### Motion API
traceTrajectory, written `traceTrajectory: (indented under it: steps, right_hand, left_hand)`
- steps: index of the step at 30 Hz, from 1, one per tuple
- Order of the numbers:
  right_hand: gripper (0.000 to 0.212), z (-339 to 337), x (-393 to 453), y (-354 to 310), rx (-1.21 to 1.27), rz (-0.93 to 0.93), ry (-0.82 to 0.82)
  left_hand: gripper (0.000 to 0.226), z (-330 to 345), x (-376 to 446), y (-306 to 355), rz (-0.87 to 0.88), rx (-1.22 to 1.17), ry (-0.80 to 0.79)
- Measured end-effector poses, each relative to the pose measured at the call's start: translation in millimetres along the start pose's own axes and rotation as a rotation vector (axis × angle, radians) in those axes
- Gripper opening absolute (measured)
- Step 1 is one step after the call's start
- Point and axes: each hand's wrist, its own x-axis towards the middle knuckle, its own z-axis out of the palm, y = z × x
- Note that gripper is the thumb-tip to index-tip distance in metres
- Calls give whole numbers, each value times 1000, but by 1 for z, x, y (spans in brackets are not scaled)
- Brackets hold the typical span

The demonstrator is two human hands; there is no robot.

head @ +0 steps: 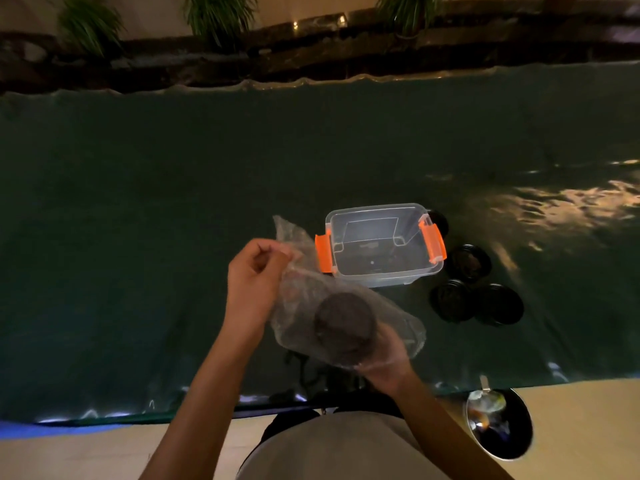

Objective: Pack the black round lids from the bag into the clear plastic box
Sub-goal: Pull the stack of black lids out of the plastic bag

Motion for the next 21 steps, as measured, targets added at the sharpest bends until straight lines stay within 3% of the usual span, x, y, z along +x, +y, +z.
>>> traceTrajectory:
  steps: [8, 19, 21]
  right_hand:
    - [36, -15, -2, -1, 198, 48, -44]
    - [38, -30, 5, -6, 169, 14, -45]
    - [37, -30, 4, -7, 167, 10, -34]
  left_hand:
    - [20, -62, 37, -40, -62, -30, 238]
    - [15, -97, 60, -108, -406, -335, 581]
    - [10, -95, 59, -125, -460, -379, 580]
